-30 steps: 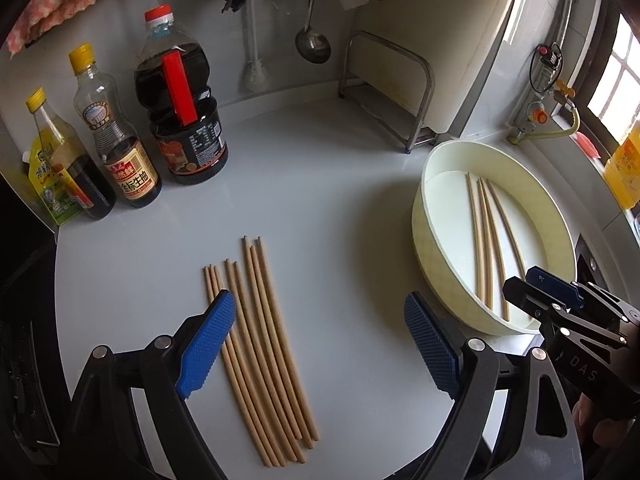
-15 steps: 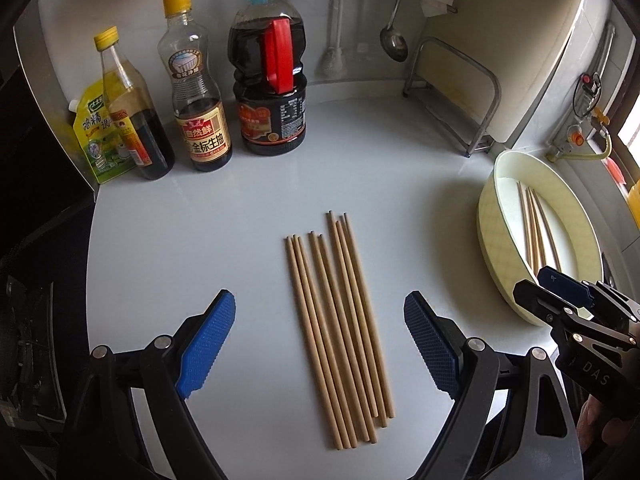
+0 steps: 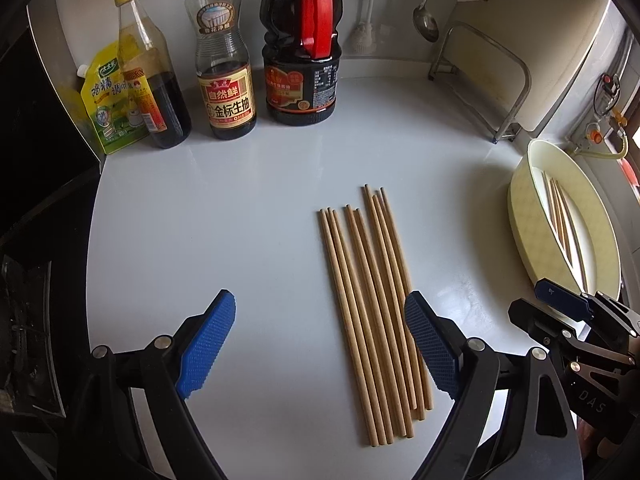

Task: Organize utensils
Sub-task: 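Lower both open tools onto the chopstick row and separate one chopstick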

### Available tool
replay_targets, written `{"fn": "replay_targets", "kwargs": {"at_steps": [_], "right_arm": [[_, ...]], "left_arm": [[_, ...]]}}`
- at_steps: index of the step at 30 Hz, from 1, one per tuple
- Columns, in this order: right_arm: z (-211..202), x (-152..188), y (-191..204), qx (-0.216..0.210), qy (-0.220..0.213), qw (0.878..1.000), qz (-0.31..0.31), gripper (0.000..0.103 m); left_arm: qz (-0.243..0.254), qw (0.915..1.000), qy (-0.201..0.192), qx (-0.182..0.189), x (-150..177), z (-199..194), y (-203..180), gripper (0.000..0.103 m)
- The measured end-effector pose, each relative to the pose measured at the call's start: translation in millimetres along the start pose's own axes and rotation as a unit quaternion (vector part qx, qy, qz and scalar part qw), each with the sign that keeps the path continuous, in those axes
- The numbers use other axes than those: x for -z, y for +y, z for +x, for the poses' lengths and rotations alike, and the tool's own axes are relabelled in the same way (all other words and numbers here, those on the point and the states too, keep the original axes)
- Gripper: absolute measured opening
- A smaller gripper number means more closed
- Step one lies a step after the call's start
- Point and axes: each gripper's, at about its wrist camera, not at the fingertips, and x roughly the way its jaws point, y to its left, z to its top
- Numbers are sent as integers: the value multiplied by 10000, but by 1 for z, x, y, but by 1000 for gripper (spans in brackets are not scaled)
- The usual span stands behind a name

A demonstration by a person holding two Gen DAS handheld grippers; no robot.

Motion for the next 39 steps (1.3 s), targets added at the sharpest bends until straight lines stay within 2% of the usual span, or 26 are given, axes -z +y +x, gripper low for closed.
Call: {"fn": "replay_targets", "kwargs": {"at_steps": [11,18,23,26,39], "right_arm": [[36,14,12,-18,269,9996,21,51],[57,16,14,111,371,9992,81,53],[67,15,16,212,381,9990,52,53],[72,13,17,255,372,9990,-2,56],[85,12,22,488,517,9973,-187,56]], "left_arm": [[-214,9991,351,-51,19,30,19,85],[-306,9982,504,-108,28,46,27,85],[-388,9979,508,-128,29,52,30,88],[-408,9979,493,-132,28,53,30,89],[-472,9974,529,-140,31,56,32,89]]}}
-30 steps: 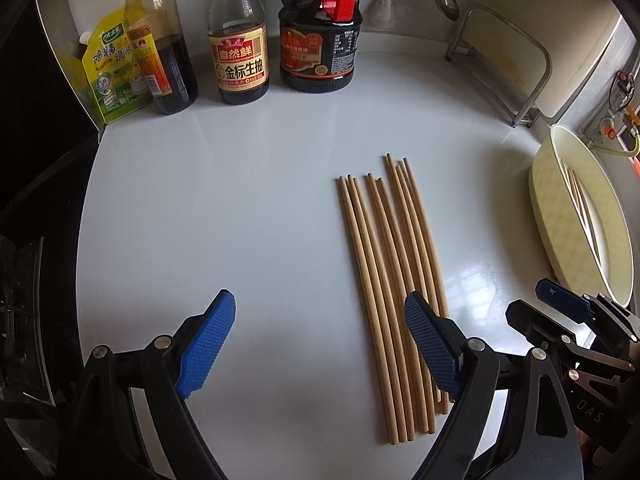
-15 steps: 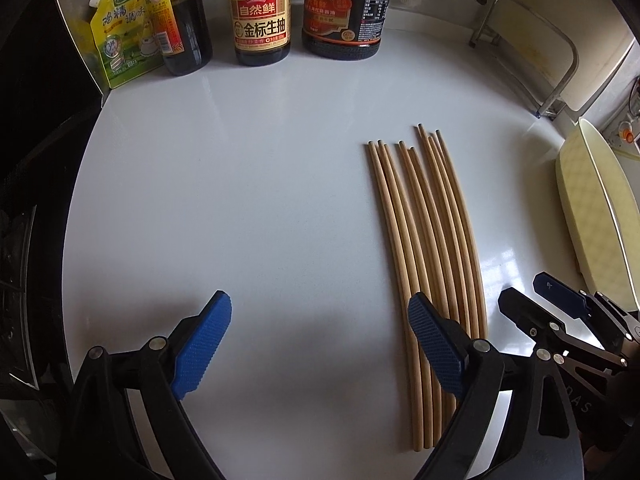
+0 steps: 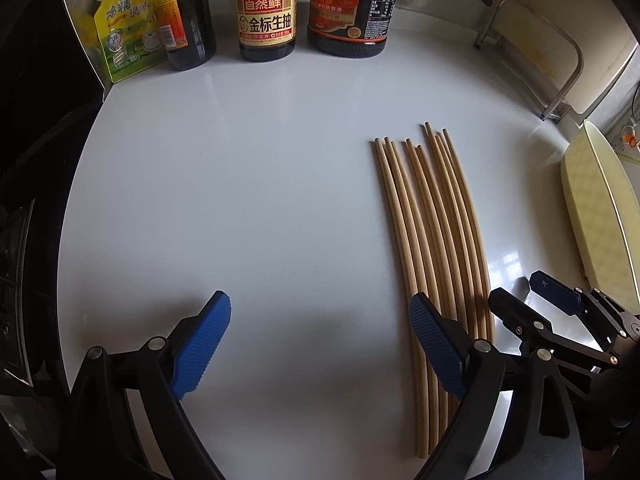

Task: Organize utensils
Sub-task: 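Lower both open tools onto the chopstick row and separate one chopstick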

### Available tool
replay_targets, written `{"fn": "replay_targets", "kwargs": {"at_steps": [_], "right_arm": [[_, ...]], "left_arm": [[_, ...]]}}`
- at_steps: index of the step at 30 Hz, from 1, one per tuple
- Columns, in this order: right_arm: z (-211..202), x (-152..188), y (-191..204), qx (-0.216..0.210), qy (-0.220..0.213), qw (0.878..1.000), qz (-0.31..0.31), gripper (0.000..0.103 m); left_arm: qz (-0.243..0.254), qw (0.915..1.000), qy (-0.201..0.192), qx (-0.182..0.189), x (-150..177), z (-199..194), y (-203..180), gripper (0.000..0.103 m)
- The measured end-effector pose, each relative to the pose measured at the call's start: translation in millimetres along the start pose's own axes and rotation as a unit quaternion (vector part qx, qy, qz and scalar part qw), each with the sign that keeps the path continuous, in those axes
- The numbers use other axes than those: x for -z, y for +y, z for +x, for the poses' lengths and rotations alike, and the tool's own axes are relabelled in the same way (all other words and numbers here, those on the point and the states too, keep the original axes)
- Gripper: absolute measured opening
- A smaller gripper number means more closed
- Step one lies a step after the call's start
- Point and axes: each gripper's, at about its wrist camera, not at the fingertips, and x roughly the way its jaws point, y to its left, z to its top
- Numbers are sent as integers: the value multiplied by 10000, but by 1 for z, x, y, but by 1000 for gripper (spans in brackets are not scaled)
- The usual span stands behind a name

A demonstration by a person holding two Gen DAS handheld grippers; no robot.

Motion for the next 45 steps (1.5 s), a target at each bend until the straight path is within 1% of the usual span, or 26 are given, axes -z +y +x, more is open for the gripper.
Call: {"fn": "replay_targets", "kwargs": {"at_steps": [10,16,25,30,38,43,45], "right_arm": [[1,3,7,145,-1,9996,-229,56],[0,5,1,309,-41,9991,-284,56],[-2,8,-13,410,-86,9989,-219,56],[-2,9,-18,376,-91,9991,-158,56],[-1,8,-17,340,-104,9992,-172,56],[-2,8,-16,350,-106,9991,-196,56],[-2,8,-16,363,-118,9991,-198,56]], "left_arm": [[28,10000,18,-11,4,2,-4,89],[99,9999,-14,-42,7,2,-10,89],[220,9997,41,-40,9,8,-20,89],[228,9996,62,-142,10,13,-19,89],[231,9995,67,-181,10,15,-22,90],[305,9988,117,-353,11,20,-25,90],[263,9990,111,-350,11,20,-23,90]]}}
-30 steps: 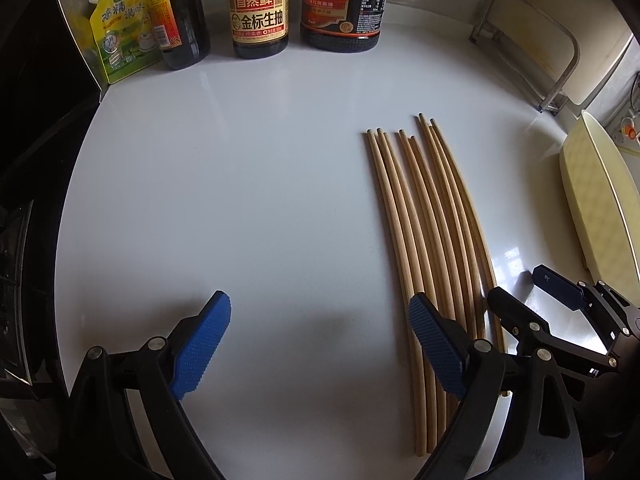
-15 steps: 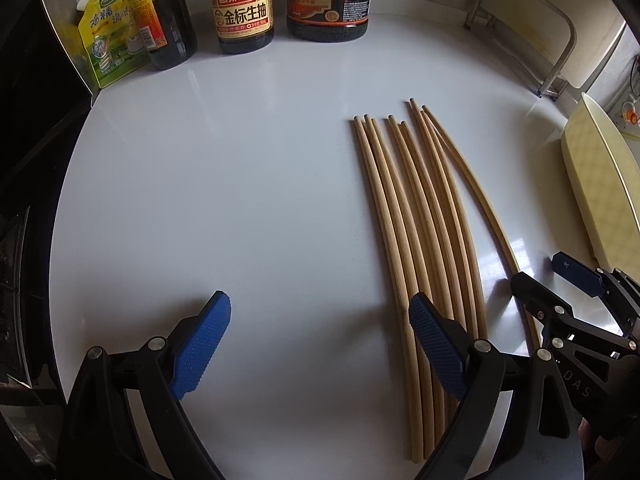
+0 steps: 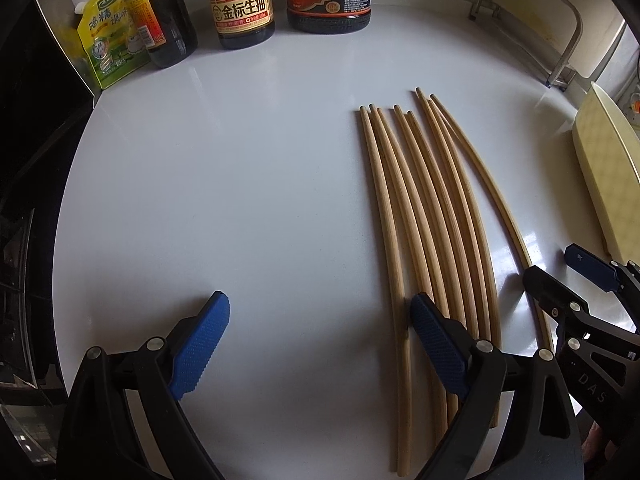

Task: Organize utensils
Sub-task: 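Lower both open tools onto the chopstick row and separate one chopstick, then close the left tool on one chopstick while the right tool grasps another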

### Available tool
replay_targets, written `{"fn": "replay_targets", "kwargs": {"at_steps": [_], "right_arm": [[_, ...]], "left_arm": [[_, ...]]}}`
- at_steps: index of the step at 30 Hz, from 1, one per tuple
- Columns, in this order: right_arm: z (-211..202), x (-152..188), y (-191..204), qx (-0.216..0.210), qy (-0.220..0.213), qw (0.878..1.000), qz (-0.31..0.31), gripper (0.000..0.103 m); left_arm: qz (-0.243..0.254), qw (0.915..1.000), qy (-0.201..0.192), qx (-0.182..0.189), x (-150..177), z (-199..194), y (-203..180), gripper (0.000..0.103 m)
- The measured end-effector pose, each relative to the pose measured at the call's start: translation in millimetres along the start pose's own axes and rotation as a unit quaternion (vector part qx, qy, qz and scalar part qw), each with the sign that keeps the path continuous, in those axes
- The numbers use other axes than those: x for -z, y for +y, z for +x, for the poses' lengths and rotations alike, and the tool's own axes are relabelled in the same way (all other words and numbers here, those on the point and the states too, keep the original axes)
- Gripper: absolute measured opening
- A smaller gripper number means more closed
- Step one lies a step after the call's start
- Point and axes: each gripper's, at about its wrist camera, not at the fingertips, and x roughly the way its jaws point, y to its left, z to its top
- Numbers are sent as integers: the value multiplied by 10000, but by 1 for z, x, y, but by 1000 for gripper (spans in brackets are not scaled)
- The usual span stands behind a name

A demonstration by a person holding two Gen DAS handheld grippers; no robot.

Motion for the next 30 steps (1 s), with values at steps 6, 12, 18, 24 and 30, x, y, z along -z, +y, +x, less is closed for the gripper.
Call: {"fn": "replay_targets", "kwargs": {"at_steps": [6,12,18,24,30], "right_arm": [[2,-2,2,1,-45,10000,-53,56],[6,-8,9,-12,-170,9995,-279,56],[10,-13,13,-40,-231,9991,-366,56],[12,-14,15,-51,-337,9986,-399,56],[12,-14,25,-126,-333,9973,-640,38]], "left_arm": [[-73,9999,-42,-79,-4,3,6,96],[-125,9998,-111,-53,-8,6,5,96],[-151,9997,-192,16,-12,8,4,95],[-61,9996,-275,55,-13,6,0,85],[44,9991,-403,108,-9,0,-3,66]]}}
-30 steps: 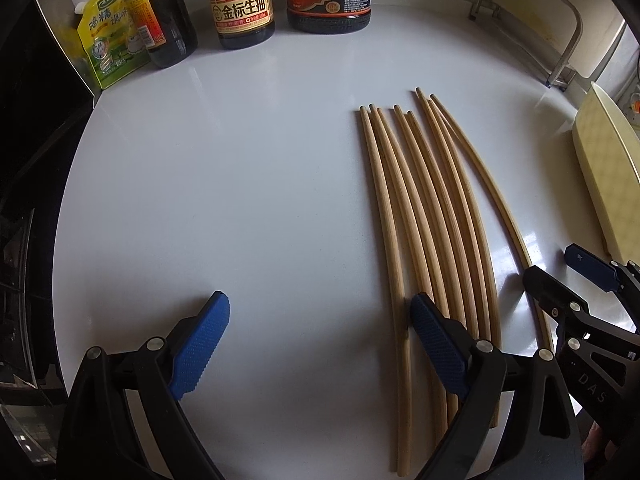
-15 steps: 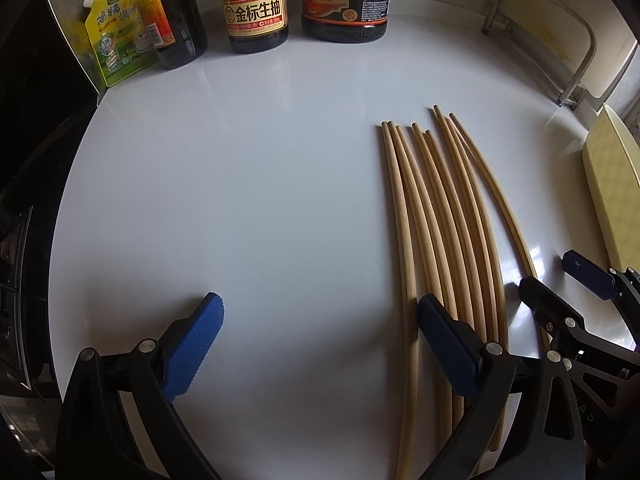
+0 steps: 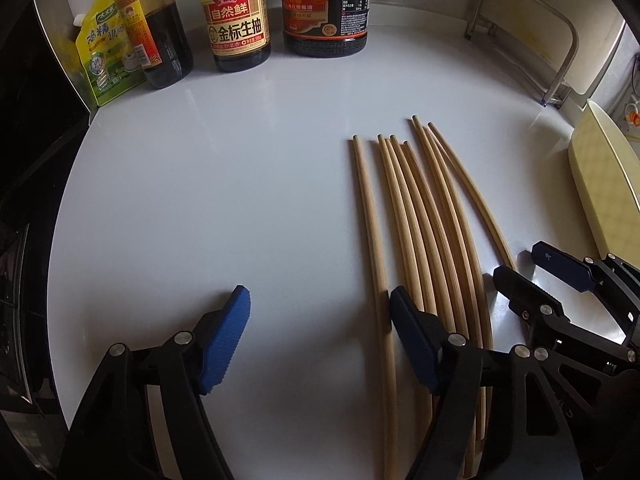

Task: Organize utensils
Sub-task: 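Close the left tool on one chopstick while the right tool grasps another, then carry the left tool's chopstick over the white basin while the right tool carries its own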

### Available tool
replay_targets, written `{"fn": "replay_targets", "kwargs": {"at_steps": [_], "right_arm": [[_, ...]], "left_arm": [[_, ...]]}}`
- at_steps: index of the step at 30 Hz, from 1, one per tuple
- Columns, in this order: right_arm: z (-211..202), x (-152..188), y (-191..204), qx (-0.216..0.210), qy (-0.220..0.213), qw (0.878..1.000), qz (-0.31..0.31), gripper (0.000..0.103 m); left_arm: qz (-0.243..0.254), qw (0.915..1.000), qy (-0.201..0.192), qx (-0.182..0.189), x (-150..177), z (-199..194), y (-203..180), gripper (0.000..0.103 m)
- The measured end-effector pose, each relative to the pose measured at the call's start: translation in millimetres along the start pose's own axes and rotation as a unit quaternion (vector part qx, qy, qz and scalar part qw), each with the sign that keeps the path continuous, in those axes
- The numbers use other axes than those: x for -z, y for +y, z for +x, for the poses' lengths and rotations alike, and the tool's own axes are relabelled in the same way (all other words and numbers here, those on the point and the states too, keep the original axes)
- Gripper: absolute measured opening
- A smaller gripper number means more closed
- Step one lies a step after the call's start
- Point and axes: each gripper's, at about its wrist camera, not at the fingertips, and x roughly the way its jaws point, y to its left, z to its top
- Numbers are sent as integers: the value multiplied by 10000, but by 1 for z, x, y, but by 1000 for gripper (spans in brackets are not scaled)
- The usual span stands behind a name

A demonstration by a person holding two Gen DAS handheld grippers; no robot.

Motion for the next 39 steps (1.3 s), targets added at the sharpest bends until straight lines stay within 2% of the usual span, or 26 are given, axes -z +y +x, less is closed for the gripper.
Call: {"fn": "replay_targets", "kwargs": {"at_steps": [3,4,5,6,13,21,30,39], "right_arm": [[-1,-1,5,-35,19,9999,-105,24],[-1,-1,7,-2,33,9999,-160,12],[-1,-2,9,46,51,9998,-209,7],[-1,-2,10,56,65,9997,-209,7],[-6,-2,-2,-269,256,9989,271,6],[-34,3,-8,-452,126,9974,540,6],[-82,-2,-24,-804,-249,9929,845,6],[-127,-4,-70,-659,-704,9891,1115,6]], "left_arm": [[62,10000,-28,51,2,-4,-2,42],[78,9999,-24,69,2,-5,-3,28],[94,9999,-8,100,2,-6,-4,13],[101,9999,21,128,2,-6,-4,10],[42,9994,213,260,5,-8,0,7],[23,9991,293,304,9,-24,11,7],[103,9995,-39,300,-11,-62,9,7],[435,9967,-387,574,-41,-95,-35,7]]}}
